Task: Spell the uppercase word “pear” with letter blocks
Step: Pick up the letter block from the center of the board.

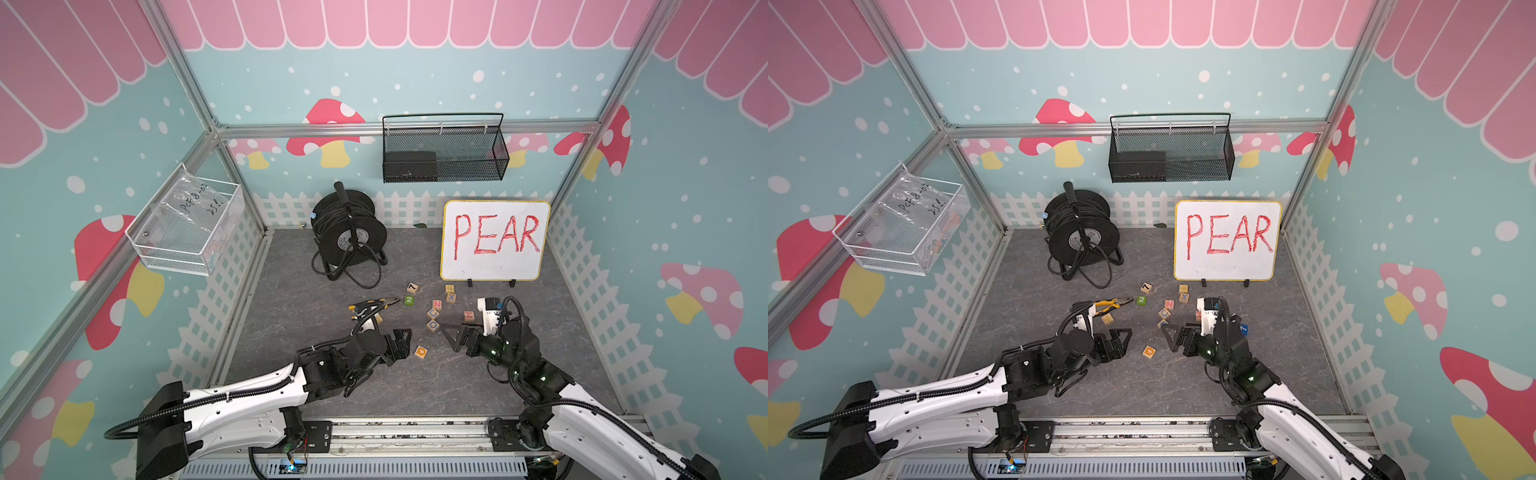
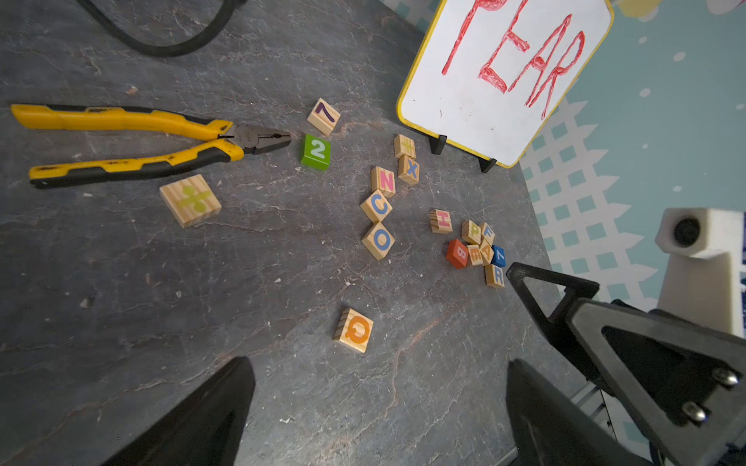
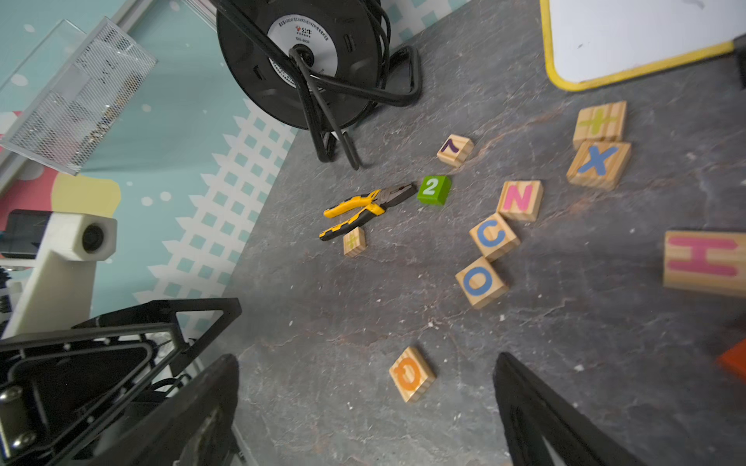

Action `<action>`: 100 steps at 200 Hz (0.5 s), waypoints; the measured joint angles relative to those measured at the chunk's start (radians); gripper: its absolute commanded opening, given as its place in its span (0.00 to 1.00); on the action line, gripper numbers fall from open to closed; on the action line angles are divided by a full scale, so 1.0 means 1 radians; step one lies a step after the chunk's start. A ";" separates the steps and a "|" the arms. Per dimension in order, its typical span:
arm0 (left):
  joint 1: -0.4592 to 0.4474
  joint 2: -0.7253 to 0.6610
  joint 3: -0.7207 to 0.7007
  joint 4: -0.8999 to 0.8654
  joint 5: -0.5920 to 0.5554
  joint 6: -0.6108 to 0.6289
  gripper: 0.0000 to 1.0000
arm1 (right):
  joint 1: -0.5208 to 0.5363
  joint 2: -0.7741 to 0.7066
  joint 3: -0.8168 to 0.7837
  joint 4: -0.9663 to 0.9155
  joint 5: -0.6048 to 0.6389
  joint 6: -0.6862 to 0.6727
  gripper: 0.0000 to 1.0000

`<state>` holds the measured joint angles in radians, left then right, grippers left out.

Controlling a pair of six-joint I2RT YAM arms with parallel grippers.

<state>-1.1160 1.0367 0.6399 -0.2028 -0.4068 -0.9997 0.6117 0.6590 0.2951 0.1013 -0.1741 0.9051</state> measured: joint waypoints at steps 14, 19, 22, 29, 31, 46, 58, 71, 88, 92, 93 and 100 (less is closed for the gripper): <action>-0.021 0.000 0.000 0.002 -0.009 -0.003 1.00 | 0.031 -0.019 -0.009 -0.009 0.026 0.034 1.00; -0.024 0.000 -0.001 0.008 -0.009 0.000 1.00 | 0.043 -0.021 -0.009 -0.009 0.034 0.041 1.00; -0.025 0.000 -0.001 0.013 -0.008 0.000 1.00 | 0.051 -0.023 -0.009 -0.007 0.041 0.045 1.00; -0.026 -0.001 -0.005 0.036 -0.007 0.005 0.99 | 0.067 -0.026 -0.010 0.005 0.045 0.048 1.00; -0.026 -0.001 -0.006 0.044 -0.006 0.006 1.00 | 0.071 -0.027 -0.013 0.014 0.045 0.047 1.00; -0.025 -0.006 -0.016 0.078 0.002 0.011 1.00 | 0.089 -0.037 -0.048 0.127 0.027 0.045 0.99; -0.026 -0.016 -0.026 0.100 0.012 0.020 1.00 | 0.090 -0.038 -0.079 0.198 0.014 0.047 1.00; -0.025 -0.031 -0.043 0.143 0.029 0.046 1.00 | 0.090 -0.027 -0.085 0.221 0.003 0.053 1.00; -0.025 -0.050 -0.048 0.155 0.024 0.068 1.00 | 0.090 -0.018 -0.085 0.249 -0.008 0.059 1.00; -0.024 -0.054 -0.048 0.154 0.019 0.074 1.00 | 0.090 -0.018 -0.085 0.256 -0.008 0.061 1.00; -0.024 -0.055 -0.048 0.153 0.016 0.076 1.00 | 0.090 -0.018 -0.085 0.257 -0.007 0.062 1.00; -0.022 -0.062 -0.048 0.147 0.003 0.090 0.99 | 0.090 -0.018 -0.085 0.264 -0.001 0.067 0.99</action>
<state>-1.1378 0.9745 0.5922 -0.0555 -0.4038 -0.9100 0.7013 0.6407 0.2096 0.3656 -0.1753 0.9718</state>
